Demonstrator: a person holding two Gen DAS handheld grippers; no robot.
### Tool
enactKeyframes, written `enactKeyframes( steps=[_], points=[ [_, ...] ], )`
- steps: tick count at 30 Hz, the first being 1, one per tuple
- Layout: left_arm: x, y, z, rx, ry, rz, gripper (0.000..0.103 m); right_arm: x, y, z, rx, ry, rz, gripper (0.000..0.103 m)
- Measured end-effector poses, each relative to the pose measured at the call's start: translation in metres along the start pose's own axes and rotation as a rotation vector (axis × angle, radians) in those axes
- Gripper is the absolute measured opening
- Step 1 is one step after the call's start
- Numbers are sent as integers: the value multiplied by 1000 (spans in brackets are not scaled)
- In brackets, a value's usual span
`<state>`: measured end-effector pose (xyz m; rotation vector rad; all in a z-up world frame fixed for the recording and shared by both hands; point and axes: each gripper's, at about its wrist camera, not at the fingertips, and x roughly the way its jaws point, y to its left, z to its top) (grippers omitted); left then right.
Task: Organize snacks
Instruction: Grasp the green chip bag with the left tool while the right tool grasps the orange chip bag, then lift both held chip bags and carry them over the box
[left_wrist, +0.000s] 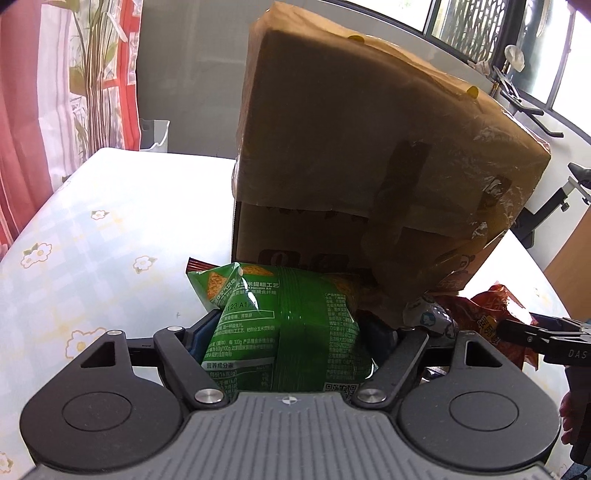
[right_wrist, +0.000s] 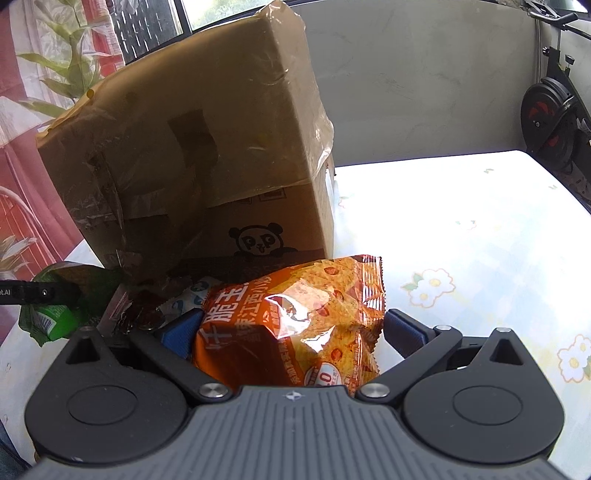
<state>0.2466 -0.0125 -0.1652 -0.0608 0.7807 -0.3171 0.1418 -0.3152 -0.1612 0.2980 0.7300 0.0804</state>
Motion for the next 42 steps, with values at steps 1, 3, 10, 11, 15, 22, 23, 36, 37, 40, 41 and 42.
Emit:
enactKeyframes(
  steps=[1,3,10,11,15,22,23,36,37,40,41,42],
  points=[
    [0,0,1,5,-2,0,81,-1,2,-1,-7,4,-3,103],
    [-3,-1,0,15,-10,-1,81,-1,4,-3,-18,10,-9,103],
    [-16,-3,-2,-1,-53,-3,81,-15,10,-4,-52,-33,8,103],
    [-19,-4,-4,-7,-59,-4,81,-16,9,-4,-48,-35,8,103],
    [-28,-3,-7,-20,-76,-6,81,-15,6,-6,-19,-30,15,103],
    [-32,0,-5,-35,-79,-7,81,-13,2,-6,-11,11,14,103],
    [-32,0,-5,-36,-77,-8,81,-11,2,-7,-12,27,9,103],
    [-32,2,-3,-27,-80,-16,81,2,-12,-18,106,67,-3,95],
    [-33,3,-3,-27,-80,-16,81,-1,-11,-18,103,58,5,95],
    [-34,6,-1,-41,-72,-24,81,-9,-5,-15,64,17,3,93],
    [-35,7,-1,-48,-71,-29,81,-13,-4,-14,53,2,6,93],
    [-36,8,0,-52,-73,-31,81,-16,-3,-13,44,-12,9,93]
  ],
)
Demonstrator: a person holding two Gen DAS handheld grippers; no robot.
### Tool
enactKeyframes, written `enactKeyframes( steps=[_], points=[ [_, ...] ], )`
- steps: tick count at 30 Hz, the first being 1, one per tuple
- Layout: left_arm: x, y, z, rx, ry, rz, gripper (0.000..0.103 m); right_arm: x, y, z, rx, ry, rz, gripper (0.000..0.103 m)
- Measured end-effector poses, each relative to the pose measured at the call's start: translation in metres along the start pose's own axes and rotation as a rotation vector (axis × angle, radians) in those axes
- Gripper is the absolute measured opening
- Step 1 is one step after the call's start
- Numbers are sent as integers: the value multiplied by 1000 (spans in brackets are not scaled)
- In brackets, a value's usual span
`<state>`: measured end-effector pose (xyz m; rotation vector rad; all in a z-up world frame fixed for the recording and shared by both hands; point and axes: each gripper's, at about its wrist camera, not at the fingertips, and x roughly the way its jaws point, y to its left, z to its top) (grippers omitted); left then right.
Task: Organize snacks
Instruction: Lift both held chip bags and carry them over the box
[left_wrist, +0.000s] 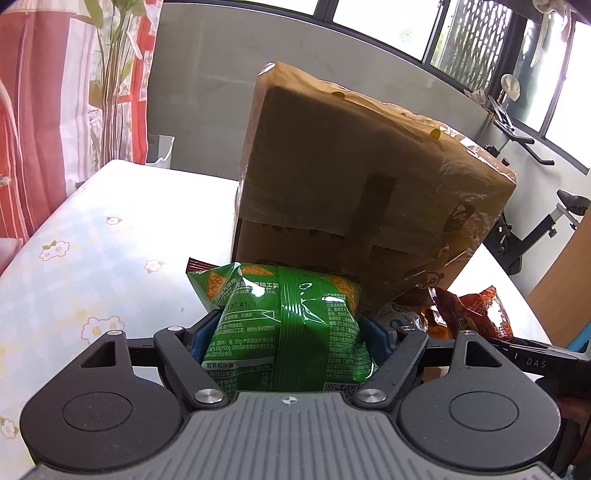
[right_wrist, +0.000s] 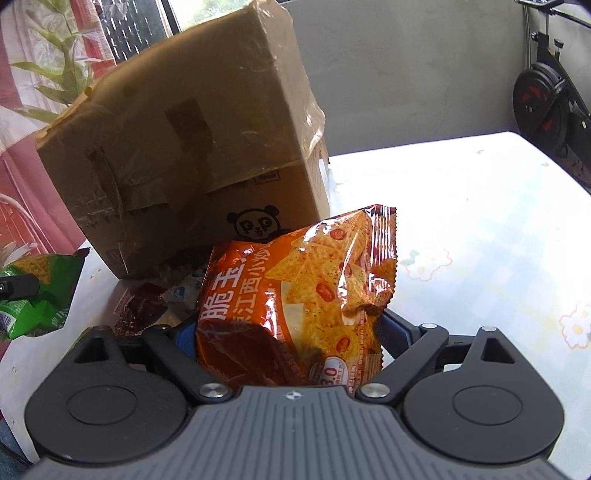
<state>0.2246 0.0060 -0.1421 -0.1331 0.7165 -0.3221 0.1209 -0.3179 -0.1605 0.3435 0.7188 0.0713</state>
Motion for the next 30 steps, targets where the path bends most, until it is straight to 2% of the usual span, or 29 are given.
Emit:
enactKeyframes(
  steps=[7,14,25,30],
  points=[
    [-14,-1,3,13,-43,11,81,-22,11,6,-67,-67,29,93],
    [-37,-5,17,50,-118,5,81,-40,35,20,-143,-143,67,93],
    [-72,-32,70,124,-272,-47,81,-73,72,79,-253,-304,137,93],
    [-73,-43,102,99,-316,-84,81,-74,87,114,-304,-345,135,93]
  ],
)
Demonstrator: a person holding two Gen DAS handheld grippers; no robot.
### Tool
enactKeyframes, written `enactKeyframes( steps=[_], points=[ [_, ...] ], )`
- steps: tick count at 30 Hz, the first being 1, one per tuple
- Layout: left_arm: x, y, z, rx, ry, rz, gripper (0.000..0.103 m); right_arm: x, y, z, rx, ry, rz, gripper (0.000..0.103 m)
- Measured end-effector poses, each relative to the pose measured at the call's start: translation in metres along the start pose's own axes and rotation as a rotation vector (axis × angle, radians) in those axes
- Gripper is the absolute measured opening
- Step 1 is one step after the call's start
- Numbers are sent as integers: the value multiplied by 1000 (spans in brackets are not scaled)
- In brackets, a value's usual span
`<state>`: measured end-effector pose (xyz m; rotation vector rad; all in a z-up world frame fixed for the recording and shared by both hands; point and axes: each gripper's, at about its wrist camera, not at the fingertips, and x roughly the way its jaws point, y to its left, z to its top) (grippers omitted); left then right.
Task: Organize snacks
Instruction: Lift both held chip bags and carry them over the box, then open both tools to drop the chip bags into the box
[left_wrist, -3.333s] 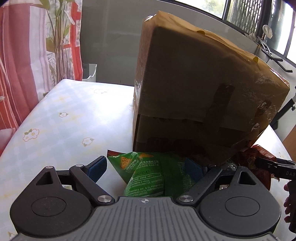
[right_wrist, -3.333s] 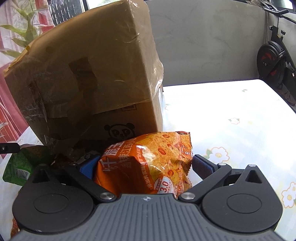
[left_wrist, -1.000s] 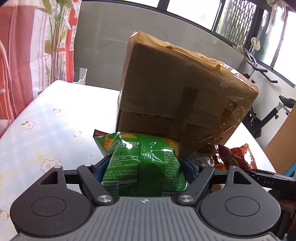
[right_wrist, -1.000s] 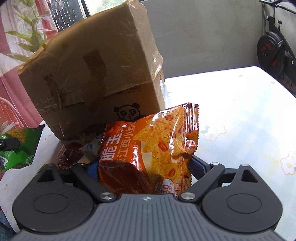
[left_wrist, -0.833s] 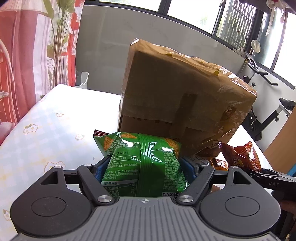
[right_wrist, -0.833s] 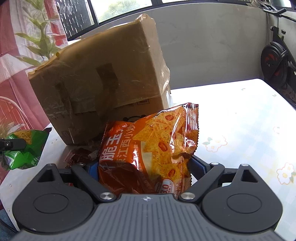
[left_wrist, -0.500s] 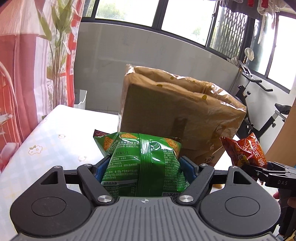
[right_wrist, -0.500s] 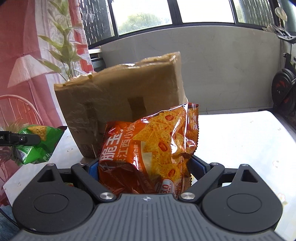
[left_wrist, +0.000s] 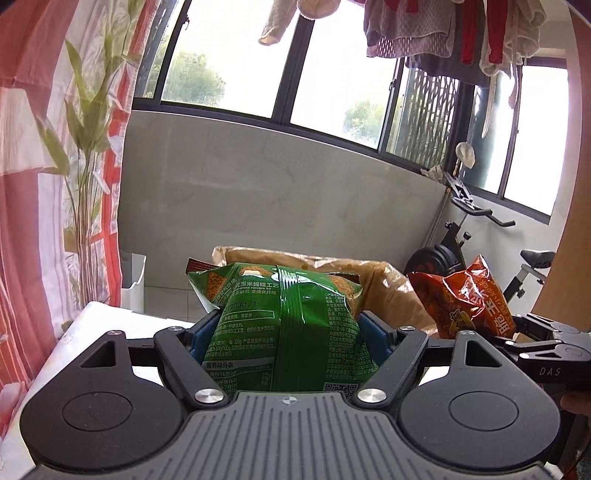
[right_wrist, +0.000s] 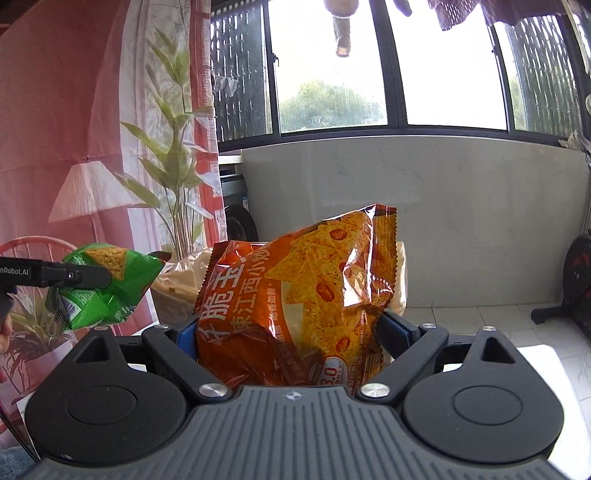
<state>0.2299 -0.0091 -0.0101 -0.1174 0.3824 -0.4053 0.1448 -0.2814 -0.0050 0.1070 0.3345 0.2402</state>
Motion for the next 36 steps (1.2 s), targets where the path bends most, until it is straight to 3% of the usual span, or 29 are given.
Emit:
enactKeyframes(
  steps=[8,15,23,26,29,36],
  points=[
    [43,-9,45,-17,-21,-33,81,38,-8,42,-54,-7,3,93],
    [95,-7,59,-1,10,-4,81,96,-15,62,-130,47,-31,93],
    [129,1,57,-1,68,4,82,138,-25,54,-101,130,-39,94],
    [136,3,55,12,90,7,88,146,-24,47,-118,167,-48,96],
    [140,2,56,37,95,29,93,146,-26,43,-118,156,-53,99],
    [132,7,55,30,105,42,93,141,-24,43,-111,144,-35,101]
  ],
)
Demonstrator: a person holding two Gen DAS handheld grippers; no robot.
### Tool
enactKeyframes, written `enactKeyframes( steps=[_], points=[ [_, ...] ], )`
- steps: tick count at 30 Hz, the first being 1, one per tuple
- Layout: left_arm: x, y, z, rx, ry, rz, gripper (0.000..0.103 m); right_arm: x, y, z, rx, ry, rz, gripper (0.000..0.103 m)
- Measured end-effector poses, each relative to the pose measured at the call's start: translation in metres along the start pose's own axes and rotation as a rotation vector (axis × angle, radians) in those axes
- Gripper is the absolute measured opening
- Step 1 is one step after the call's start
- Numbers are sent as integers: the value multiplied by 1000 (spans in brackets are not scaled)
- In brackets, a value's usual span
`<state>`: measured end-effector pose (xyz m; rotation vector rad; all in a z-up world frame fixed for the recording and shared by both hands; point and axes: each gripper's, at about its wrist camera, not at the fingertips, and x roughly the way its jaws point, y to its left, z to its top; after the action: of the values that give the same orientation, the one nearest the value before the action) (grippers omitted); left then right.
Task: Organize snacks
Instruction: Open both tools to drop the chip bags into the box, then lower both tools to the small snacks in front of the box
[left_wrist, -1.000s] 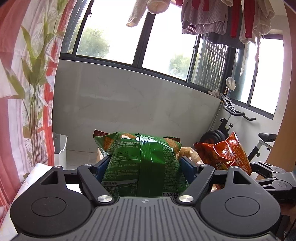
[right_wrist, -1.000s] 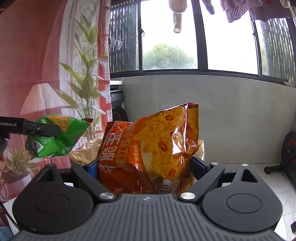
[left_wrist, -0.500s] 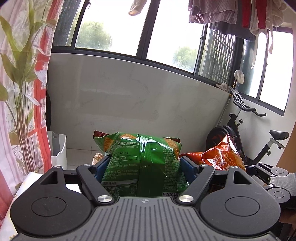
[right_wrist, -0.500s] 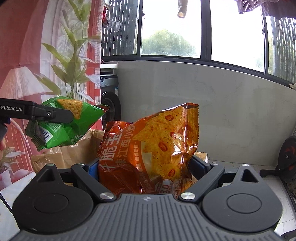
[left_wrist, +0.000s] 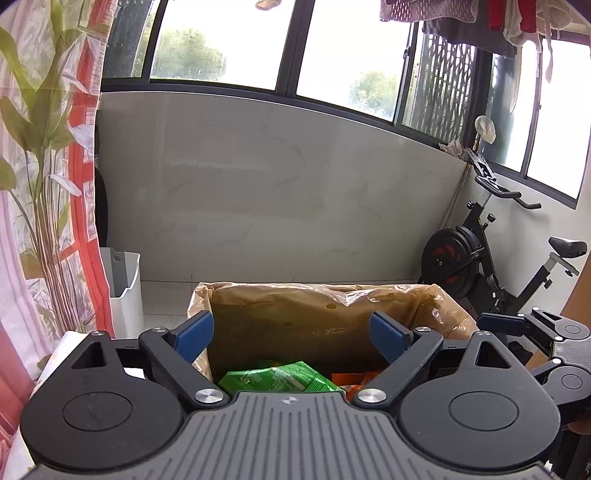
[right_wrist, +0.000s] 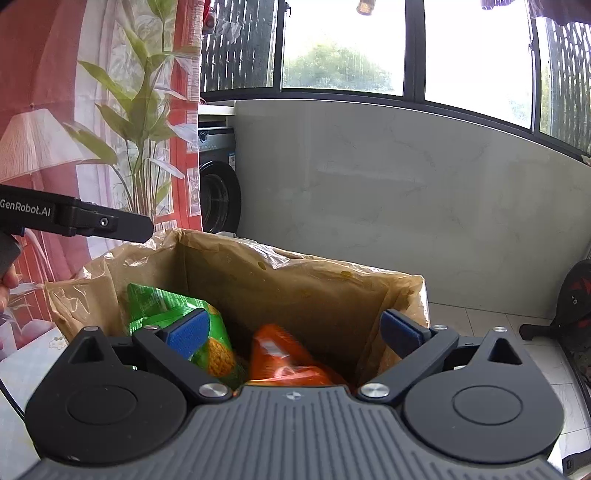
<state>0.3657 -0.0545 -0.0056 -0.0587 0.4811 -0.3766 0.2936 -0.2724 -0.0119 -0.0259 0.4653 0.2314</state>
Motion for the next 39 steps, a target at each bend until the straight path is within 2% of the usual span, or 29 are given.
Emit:
enactKeyframes(
  steps=[10,17,27,33,35,39],
  points=[
    [-55,11,-22,53,15,42,93,-52,10,-14,80,-63,54,101],
    [-96,18,-65,62,57,68,92,-86,25,-47,142,-66,65,101],
    [-127,31,-143,-48,149,131,91,-113,62,-99,143,-37,50,100],
    [-127,34,-205,-104,302,160,85,-113,71,-130,194,20,20,99],
    [-127,32,-219,-88,335,169,85,-114,75,-139,185,40,-7,99],
    [-118,24,-233,-37,400,152,86,-115,79,-158,211,73,-6,99]
  ],
)
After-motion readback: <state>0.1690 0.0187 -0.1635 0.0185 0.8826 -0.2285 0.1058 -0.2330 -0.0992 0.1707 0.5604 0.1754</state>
